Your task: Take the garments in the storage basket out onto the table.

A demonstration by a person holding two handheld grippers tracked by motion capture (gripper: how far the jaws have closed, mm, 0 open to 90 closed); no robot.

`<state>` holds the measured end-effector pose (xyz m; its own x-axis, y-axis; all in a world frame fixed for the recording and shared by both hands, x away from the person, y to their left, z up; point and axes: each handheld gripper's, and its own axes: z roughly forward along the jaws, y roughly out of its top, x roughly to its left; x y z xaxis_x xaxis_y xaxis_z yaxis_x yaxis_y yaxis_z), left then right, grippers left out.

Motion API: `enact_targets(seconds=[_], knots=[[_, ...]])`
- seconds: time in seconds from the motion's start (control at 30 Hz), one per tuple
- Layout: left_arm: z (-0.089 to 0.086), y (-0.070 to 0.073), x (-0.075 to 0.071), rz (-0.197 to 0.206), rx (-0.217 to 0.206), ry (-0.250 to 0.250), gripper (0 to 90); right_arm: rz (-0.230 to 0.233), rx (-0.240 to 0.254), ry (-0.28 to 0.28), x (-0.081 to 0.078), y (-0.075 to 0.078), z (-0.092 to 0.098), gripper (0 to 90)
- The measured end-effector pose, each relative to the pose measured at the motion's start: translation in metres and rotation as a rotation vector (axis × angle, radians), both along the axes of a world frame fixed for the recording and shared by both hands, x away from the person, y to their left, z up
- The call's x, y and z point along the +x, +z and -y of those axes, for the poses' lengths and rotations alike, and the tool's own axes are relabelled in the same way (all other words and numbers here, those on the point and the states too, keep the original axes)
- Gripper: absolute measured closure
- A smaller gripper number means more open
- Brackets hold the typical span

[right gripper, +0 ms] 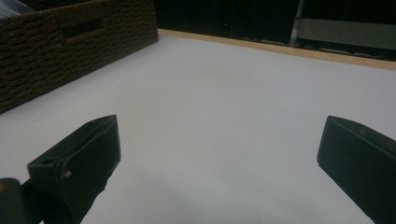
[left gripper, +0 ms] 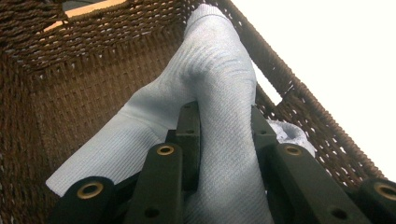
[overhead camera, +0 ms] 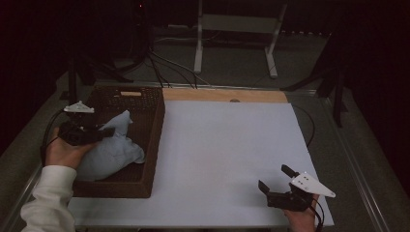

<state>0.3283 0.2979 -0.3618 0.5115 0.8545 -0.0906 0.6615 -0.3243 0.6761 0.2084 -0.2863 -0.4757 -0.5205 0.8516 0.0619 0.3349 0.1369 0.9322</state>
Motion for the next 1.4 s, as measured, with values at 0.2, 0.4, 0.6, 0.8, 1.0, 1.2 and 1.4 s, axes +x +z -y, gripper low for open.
enact_targets(seconds=[0.2,0.4,0.6,0.8,1.0,1.2,1.4], knots=[[0.000,0.003,0.001,0.007,-0.006,0.002,73.9,-0.001,0.001,0.001,0.000,0.000,0.000,0.0],[-0.001,0.008,0.000,0.015,-0.022,-0.004,74.0,-0.002,0.000,0.002,0.000,0.000,0.000,0.0],[-0.001,0.012,0.000,0.024,-0.037,-0.009,73.9,-0.002,0.000,0.003,0.000,0.000,0.000,0.0],[0.000,0.016,-0.001,0.029,-0.043,-0.018,74.0,-0.003,0.000,0.002,0.000,0.000,-0.001,0.0],[0.001,0.018,-0.002,0.035,-0.051,-0.026,74.0,-0.002,0.000,0.003,0.000,0.000,0.000,0.0],[0.002,0.020,-0.003,0.040,-0.064,-0.033,74.0,-0.002,0.000,0.002,0.000,0.000,0.000,0.0],[0.005,0.024,-0.003,0.045,-0.078,-0.048,74.0,-0.001,0.000,0.002,0.000,0.000,0.000,0.0]])
